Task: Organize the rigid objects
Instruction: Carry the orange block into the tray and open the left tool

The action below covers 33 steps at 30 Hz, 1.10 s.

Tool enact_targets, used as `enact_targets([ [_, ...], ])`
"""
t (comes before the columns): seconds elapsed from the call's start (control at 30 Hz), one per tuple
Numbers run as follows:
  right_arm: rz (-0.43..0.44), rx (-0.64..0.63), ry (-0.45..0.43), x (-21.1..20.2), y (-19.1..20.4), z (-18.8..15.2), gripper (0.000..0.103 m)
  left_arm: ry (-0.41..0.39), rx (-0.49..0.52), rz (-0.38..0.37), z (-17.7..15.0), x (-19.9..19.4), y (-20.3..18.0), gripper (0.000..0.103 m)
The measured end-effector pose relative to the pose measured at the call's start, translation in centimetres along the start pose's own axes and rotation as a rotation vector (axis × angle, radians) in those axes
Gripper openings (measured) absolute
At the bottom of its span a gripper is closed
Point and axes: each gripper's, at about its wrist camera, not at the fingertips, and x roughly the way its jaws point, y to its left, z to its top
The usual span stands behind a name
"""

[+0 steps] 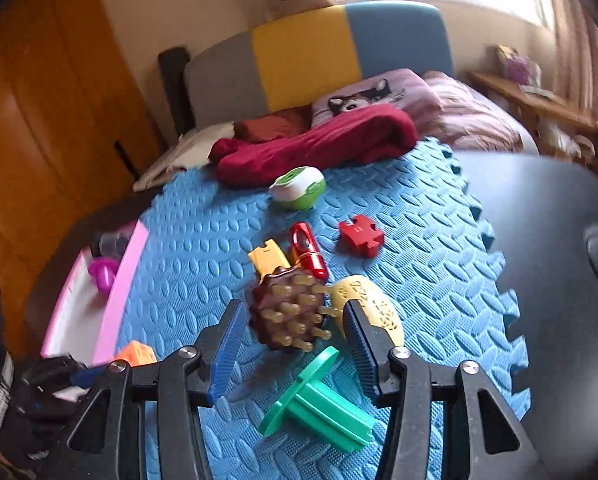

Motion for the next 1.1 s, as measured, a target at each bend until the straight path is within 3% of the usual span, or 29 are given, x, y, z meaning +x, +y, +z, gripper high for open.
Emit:
enact_targets([
  [0.17,-0.043,-0.113,0.045,1.8,1.9,0.7,0.063,0.004,-0.023,0.005,-0.6,-0.2,0.7,0.025],
  [0.3,-0.094,-0.204,0.095,4.4,3.1,0.8,0.063,-0.011,-0.032,0.003,-0.7,-1.0,1.1,0.026],
  [0.33,-0.109,-0.219,0.112,5.2,3.2,0.7,0.063,-0.016,-0.035,0.003,-0.7,-1.2,1.2,0.026],
  [0.4,-0.158,-0.248,0.095,5.8,3.3,0.3,0.048,-0.027,-0.038,0.003,-0.7,-1.9,1.4,0.026],
  [0.67,-0.116,-0.242,0.090,5.6,3.3,0.3,0.049,-0.086,-0.102,0.018,-0.6,-5.1,3.9,0.026],
  [0.9,-0.109,-0.220,0.093,5.6,3.0,0.4,0.049,-0.146,-0.232,0.110,-1.1,-8.2,9.4,0.026],
  [1.1,-0.113,-0.223,0.094,5.5,3.1,0.4,0.049,-0.140,-0.381,0.207,-2.6,-8.8,14.9,0.026],
])
